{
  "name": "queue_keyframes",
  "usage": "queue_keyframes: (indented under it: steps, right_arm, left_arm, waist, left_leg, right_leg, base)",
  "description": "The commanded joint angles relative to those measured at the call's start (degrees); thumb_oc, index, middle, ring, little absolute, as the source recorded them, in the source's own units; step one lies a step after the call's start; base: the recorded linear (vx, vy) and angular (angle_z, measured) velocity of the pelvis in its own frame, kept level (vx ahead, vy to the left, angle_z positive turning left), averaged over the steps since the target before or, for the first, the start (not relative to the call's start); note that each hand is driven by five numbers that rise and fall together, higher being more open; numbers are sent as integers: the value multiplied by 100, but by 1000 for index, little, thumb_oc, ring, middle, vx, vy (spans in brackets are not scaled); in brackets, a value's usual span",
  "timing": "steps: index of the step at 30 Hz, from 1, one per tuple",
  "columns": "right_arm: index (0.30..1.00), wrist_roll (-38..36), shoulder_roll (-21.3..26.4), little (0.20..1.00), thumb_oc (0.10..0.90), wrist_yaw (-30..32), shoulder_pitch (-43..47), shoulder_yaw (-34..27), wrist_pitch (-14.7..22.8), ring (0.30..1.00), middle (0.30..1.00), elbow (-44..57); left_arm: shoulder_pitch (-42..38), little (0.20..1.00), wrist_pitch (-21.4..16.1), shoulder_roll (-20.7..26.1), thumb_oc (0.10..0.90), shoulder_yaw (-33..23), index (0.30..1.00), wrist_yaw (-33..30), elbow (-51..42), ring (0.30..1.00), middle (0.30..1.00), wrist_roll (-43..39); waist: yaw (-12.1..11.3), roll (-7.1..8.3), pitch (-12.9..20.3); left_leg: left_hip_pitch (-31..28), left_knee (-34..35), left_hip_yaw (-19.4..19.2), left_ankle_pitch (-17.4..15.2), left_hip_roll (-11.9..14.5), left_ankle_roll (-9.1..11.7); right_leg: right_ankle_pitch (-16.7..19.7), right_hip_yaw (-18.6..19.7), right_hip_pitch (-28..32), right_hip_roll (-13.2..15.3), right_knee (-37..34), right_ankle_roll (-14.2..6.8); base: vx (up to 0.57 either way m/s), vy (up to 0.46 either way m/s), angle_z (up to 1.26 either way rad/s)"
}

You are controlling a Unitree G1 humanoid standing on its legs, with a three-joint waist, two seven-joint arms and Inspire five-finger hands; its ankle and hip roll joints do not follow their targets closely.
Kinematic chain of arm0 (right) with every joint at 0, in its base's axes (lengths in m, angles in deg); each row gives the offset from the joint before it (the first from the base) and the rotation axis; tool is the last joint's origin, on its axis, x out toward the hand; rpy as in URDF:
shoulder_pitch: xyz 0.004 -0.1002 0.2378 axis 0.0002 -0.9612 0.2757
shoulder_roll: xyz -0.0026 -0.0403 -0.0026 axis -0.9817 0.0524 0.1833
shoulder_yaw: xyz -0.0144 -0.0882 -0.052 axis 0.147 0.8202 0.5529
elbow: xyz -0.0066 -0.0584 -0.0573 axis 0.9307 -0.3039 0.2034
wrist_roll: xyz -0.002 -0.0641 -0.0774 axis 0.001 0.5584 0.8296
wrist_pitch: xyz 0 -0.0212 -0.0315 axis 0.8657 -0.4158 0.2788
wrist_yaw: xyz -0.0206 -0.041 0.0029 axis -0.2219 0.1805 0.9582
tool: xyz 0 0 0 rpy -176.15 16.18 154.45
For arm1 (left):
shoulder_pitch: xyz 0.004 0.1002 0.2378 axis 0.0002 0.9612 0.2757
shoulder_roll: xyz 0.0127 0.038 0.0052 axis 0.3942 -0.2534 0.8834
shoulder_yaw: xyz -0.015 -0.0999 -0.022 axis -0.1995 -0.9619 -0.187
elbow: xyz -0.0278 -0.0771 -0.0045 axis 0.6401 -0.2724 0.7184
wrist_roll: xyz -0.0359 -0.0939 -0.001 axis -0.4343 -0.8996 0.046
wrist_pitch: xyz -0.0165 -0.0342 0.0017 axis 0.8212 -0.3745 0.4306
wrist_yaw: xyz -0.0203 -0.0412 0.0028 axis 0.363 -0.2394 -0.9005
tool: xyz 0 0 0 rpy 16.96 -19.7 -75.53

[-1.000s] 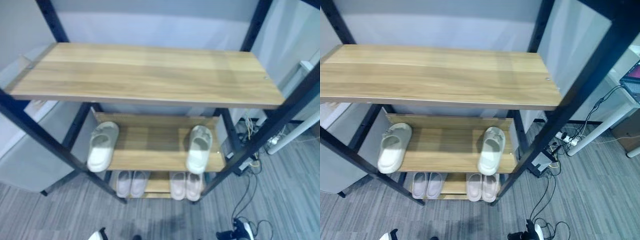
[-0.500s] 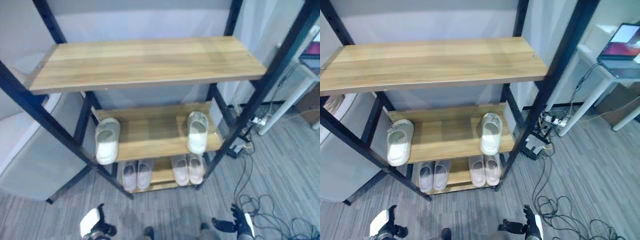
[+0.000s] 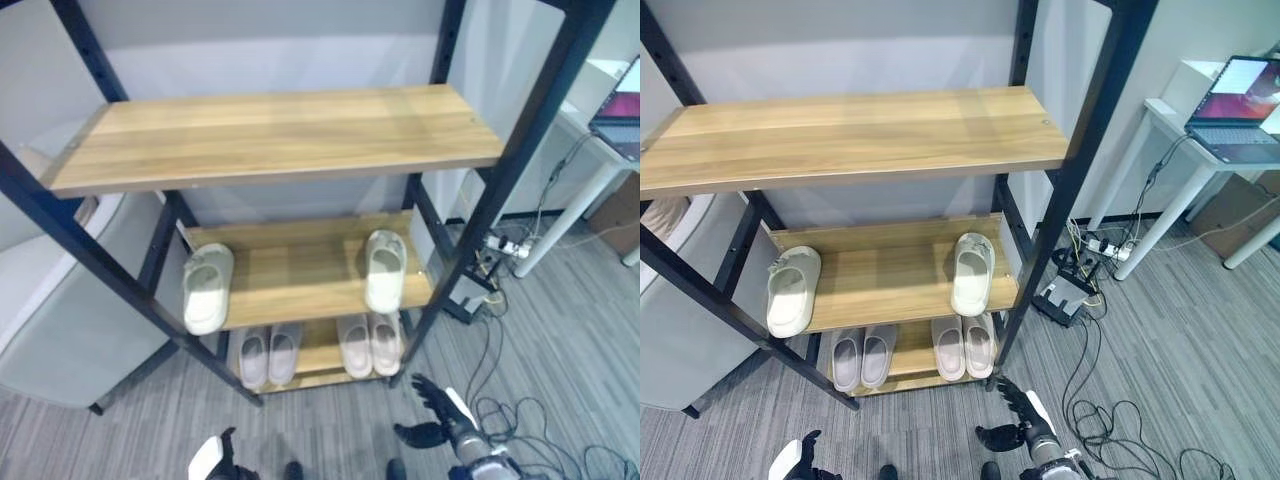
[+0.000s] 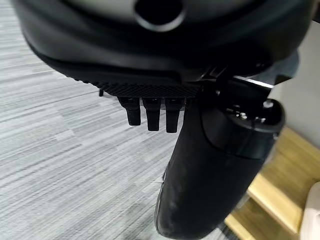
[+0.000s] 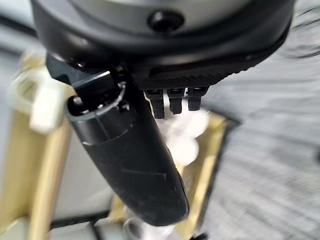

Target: Arrange the slippers neatly on the shoe rack.

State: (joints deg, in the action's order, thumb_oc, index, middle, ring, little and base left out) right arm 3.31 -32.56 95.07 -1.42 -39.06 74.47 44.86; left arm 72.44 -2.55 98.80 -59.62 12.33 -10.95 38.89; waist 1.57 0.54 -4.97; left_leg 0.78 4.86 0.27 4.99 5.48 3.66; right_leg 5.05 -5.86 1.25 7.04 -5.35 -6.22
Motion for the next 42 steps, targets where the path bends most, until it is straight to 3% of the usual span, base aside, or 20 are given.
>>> queue_keyframes:
  steps: [1,3,6,7,9,12,13,17,18,20,24,25,32,37,42]
  right_arm:
    - [900,-180,323,900,800,-324,570,198,512,900,900,1217]
    - [900,-166,443,900,800,-414,674,305,518,900,900,1494]
    - [900,-1140,497,900,800,-759,1072,647,412,900,900,2301]
    - [900,-1148,502,900,800,-762,1073,646,407,900,900,2308]
    - [900,-1744,573,900,800,-955,1748,979,387,900,900,3072]
    - [900,-1521,564,900,800,-853,2223,1073,354,900,900,3317]
    - [900,-1402,509,900,800,-811,2361,1066,371,900,900,3305]
    - [900,515,598,900,800,-18,3120,656,452,900,900,3269]
    - [900,515,597,900,800,-18,3117,659,452,900,900,3268]
    - [900,2477,1060,900,800,555,3644,452,185,900,900,2940]
    - [900,3146,1208,900,800,812,3893,320,-39,900,900,2676]
    - [900,3669,1403,900,800,962,4048,269,-189,900,900,2374]
    - [900,4079,1753,900,800,1129,4300,127,-463,900,900,1635]
    - [900,4121,1827,900,800,1145,4825,120,-992,900,900,520]
    - [900,4093,1959,900,800,1126,5407,181,-1293,900,900,-200]
  left_arm:
    - [-470,900,-222,355,800,21,900,-92,92,900,900,206]
    - [-473,900,-218,349,800,28,900,-71,115,900,900,232]
    - [-495,900,-194,315,800,65,900,8,236,900,900,199]
    - [-496,900,-194,313,800,63,900,8,237,900,900,198]
    - [-479,900,-142,260,800,65,900,13,498,900,900,135]
    - [-456,900,-138,204,800,-23,900,38,571,900,900,-8]
    - [-461,900,-133,184,800,-49,900,24,616,900,900,-41]
    - [-413,900,-111,111,800,-94,900,-91,604,900,900,-32]
    - [-408,900,-111,111,800,-93,900,-91,605,900,900,-32]
    - [-324,900,-125,58,800,-124,900,-210,559,900,900,34]
    - [-288,900,-75,36,800,-61,900,-261,581,900,900,102]
    - [-235,900,-76,32,800,-46,900,-249,576,900,900,137]
    - [-125,900,-75,24,800,-97,900,-205,737,900,900,101]
    - [-91,900,-106,23,800,-59,900,-80,748,900,900,-81]
    - [-177,900,-131,62,800,-60,900,-20,739,900,900,-397]
  waist:
    - [-80,175,166]
    - [-90,178,182]
    - [-148,189,217]
    - [-146,188,213]
    - [-211,195,254]
    - [-251,201,265]
    - [-264,202,272]
    - [-363,224,324]
    - [-365,222,325]
    - [-471,283,341]
    - [-565,338,328]
    - [-629,378,324]
    - [-764,495,266]
    - [-848,554,174]
    - [-846,558,161]
  left_leg:
    - [-241,14,-86,-557,-390,-256]
    - [-245,14,-91,-557,-385,-243]
    - [-271,14,-68,-548,-370,-220]
    - [-274,14,-68,-548,-370,-220]
    - [-297,14,-91,-552,-356,-203]
    - [-310,14,-92,-560,-346,-201]
    - [-319,14,-92,-558,-343,-202]
    - [-301,14,-57,-526,-356,-234]
    - [-331,14,-58,-571,-352,-230]
    - [-307,14,-15,-585,-363,-251]
    - [-259,14,11,-585,-373,-262]
    - [-225,14,27,-593,-387,-269]
    - [-130,14,85,-592,-418,-273]
    - [79,14,139,-541,-450,-270]
    - [228,14,158,-504,-473,-280]
  right_leg:
    - [-494,73,85,95,284,-183]
    - [-475,42,127,98,231,-188]
    - [-444,6,197,88,146,-179]
    - [-443,6,200,88,144,-179]
    - [-436,-7,243,86,89,-178]
    - [-436,-15,268,90,81,-175]
    - [-435,-28,278,94,79,-173]
    - [-382,-68,278,108,46,-176]
    - [-420,-67,307,105,45,-180]
    - [-402,-103,288,115,35,-214]
    - [-401,-111,244,110,35,-230]
    - [-409,-128,221,113,35,-243]
    - [-410,-168,165,116,35,-261]
    - [-371,-199,-4,122,35,-269]
    - [-325,-182,-148,116,35,-265]
  base:
    - [15,-19,18]
    - [13,-14,13]
    - [5,-3,14]
    - [7,7,6]
    - [26,15,4]
    - [13,3,1]
    - [34,21,2]
    - [25,33,2]
    - [63,46,4]
    - [42,61,2]
    - [23,38,7]
    - [21,44,7]
    - [9,15,4]
    - [-6,14,9]
    - [-4,4,1]
